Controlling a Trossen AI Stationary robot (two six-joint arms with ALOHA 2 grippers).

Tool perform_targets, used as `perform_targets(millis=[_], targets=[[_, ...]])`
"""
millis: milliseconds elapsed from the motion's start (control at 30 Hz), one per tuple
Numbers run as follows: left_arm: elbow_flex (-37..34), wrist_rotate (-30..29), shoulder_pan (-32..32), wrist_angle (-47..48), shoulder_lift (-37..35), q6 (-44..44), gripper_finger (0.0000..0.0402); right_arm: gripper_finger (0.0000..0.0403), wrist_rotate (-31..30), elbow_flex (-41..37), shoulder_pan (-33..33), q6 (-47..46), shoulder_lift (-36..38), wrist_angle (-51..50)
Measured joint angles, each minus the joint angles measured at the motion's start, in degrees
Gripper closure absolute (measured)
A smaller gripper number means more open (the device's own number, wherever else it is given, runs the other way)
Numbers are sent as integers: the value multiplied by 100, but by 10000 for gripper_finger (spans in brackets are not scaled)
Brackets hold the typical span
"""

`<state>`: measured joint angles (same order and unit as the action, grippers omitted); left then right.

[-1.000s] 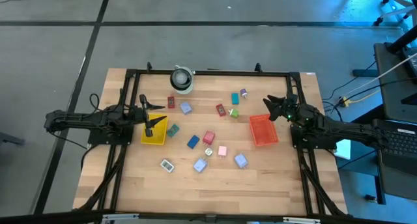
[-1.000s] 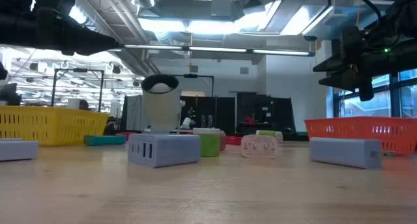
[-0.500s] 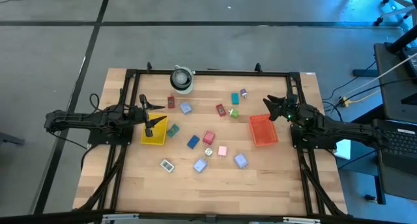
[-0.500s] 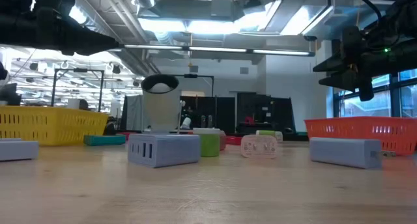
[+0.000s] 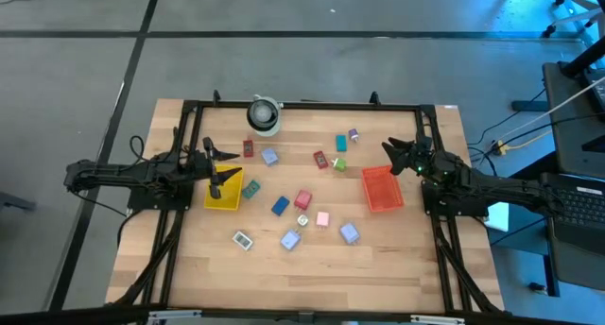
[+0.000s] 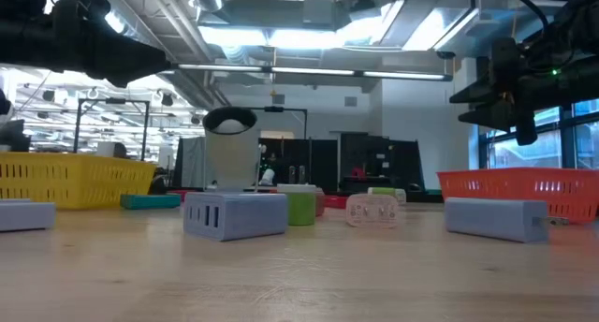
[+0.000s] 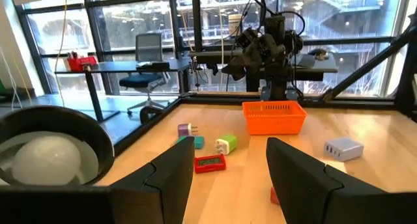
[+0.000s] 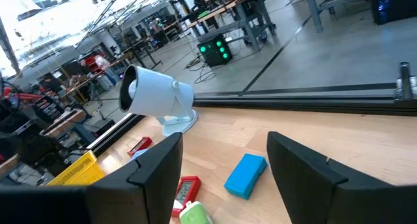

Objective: Pick & Place Office items
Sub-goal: Put the purple charger adapter into the orange basket

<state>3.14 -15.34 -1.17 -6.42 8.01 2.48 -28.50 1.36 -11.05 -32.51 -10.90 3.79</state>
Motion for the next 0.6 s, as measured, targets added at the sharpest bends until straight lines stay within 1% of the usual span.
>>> perform_targets(millis=[167, 300, 600], targets=[[0, -1, 0, -35, 1, 306, 213, 178, -43, 0, 0, 0, -2, 0], [0, -1, 0, -320, -2, 233, 213, 178, -45, 0, 1, -4, 0, 0], [0, -3, 0, -309, -2, 170, 213, 178, -43, 0, 2, -182, -2, -4]])
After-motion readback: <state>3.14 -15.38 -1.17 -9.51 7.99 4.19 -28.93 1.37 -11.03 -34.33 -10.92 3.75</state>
